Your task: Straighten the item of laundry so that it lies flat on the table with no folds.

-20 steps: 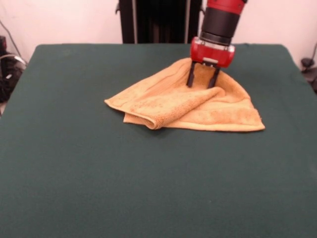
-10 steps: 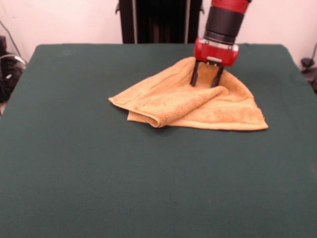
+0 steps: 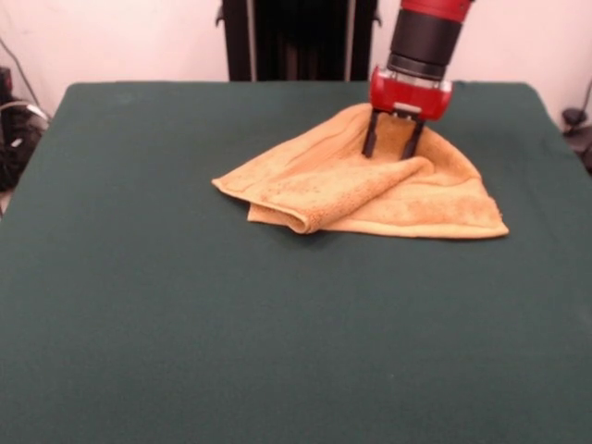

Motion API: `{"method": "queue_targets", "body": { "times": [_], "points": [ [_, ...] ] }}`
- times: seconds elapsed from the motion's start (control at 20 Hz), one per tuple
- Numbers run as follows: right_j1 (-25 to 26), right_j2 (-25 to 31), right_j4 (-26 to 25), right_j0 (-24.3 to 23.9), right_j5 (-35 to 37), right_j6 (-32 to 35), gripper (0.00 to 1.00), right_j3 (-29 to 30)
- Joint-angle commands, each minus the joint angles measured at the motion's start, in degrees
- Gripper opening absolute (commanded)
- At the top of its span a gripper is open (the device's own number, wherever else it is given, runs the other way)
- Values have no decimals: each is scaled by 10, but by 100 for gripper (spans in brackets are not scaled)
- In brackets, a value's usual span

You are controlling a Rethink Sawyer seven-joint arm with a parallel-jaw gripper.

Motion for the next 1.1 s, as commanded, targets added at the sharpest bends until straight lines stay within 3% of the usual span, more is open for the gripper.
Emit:
{"method": "queue_targets", "body": {
  "times": [0.05,1.1],
  "points": [
    [42,104,22,18,96,141,100,33],
    [62,102,0,-21,79,130,100,17]
  ]
}}
